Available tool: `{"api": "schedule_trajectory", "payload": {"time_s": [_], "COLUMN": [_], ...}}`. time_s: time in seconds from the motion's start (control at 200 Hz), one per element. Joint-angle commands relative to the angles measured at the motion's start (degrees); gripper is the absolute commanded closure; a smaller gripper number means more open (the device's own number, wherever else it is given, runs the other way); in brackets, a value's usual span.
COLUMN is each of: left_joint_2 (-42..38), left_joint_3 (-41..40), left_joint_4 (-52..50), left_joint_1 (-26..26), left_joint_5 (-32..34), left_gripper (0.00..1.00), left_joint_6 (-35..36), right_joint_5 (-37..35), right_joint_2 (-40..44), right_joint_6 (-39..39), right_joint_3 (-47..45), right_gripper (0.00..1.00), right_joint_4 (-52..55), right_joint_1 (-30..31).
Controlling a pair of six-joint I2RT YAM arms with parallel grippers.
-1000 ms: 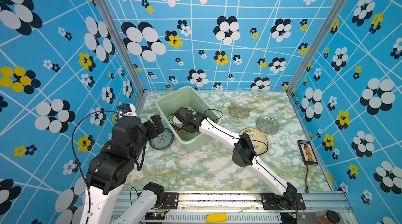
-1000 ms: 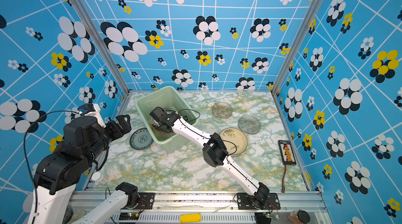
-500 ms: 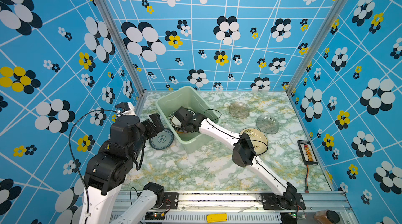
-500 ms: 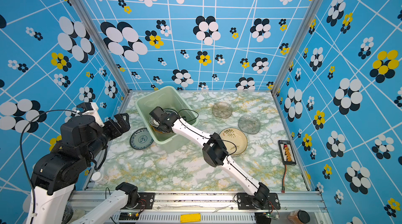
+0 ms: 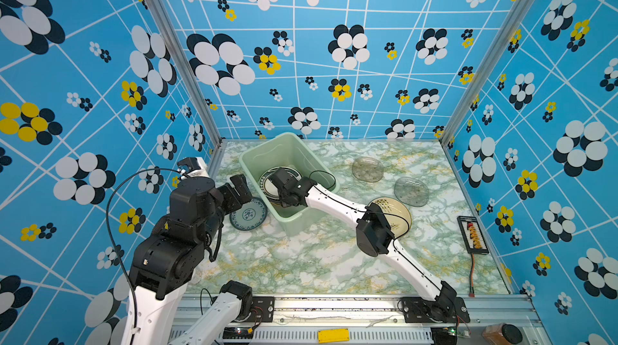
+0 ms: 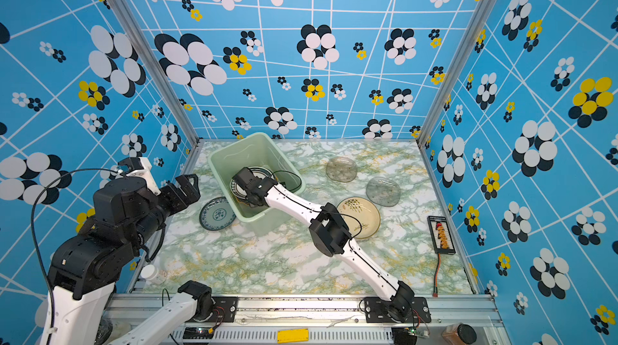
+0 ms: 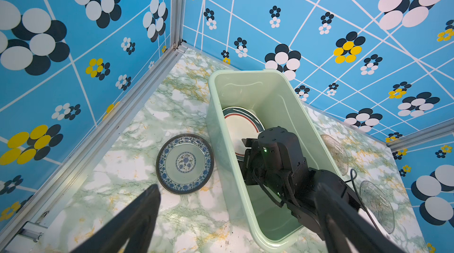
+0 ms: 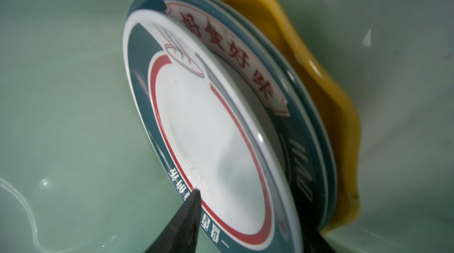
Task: Place the plates into the plastic bin on the countertop
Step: Place the plate in the plastic bin.
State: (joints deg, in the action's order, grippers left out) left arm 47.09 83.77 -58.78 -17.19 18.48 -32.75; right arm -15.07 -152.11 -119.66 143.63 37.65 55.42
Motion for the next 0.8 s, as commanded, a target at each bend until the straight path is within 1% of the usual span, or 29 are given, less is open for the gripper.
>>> {"api": "schedule_trajectory", "payload": {"time_s": [0.0,0.115,0.145,0.27,0.29,0.33,0.35,0.355,0.36,0.365,0.38,0.53,0.795], "left_joint_2": [0.5,0.6,0.6,0.4,0.4,0.3,0.2,0.2,0.2,0.2,0.1,-0.4,-1.2], "left_joint_3": [1.1,1.2,1.3,1.9,2.0,2.2,2.3,2.4,2.4,2.4,2.5,3.2,4.9], "left_joint_4": [-0.9,-0.7,-0.6,-0.9,-0.9,-0.9,-1.0,-1.0,-0.9,-0.9,-0.9,-1.1,-1.4], "left_joint_1": [0.6,0.6,0.6,0.6,0.6,0.6,0.6,0.6,0.6,0.6,0.6,0.6,0.6], "left_joint_5": [-0.1,-0.3,-0.4,-0.2,-0.2,-0.1,-0.1,-0.1,-0.1,0.0,0.0,0.3,1.7], "left_gripper": [0.01,0.01,0.01,0.01,0.01,0.01,0.01,0.01,0.01,0.01,0.01,0.01,0.01], "left_joint_6": [0.9,0.8,0.8,0.9,1.0,1.1,1.1,1.1,1.1,1.1,1.2,1.5,2.2], "right_joint_5": [0.7,0.8,0.8,0.7,0.6,0.8,0.9,0.9,0.9,0.9,0.9,0.6,0.7], "right_joint_2": [0.9,1.1,1.1,1.0,0.9,0.9,0.9,0.9,0.9,0.9,1.0,2.4,4.5], "right_joint_6": [-4.3,-4.4,-4.4,-3.6,-3.5,-3.5,-3.6,-3.6,-3.6,-3.7,-3.7,-3.7,-3.5], "right_joint_3": [-1.1,-0.6,-0.4,1.8,2.3,3.2,3.5,3.6,3.7,3.8,3.9,4.0,4.1], "right_gripper": [0.44,0.39,0.37,0.33,0.27,0.24,0.20,0.18,0.11,0.06,0.01,0.01,0.01], "right_joint_4": [0.6,0.8,0.8,1.9,2.5,3.3,3.9,4.1,4.2,4.3,4.7,8.0,9.9], "right_joint_1": [-0.6,-0.6,-0.6,-0.6,-0.6,-0.6,-0.6,-0.6,-0.6,-0.6,-0.6,-0.6,-0.6]}}
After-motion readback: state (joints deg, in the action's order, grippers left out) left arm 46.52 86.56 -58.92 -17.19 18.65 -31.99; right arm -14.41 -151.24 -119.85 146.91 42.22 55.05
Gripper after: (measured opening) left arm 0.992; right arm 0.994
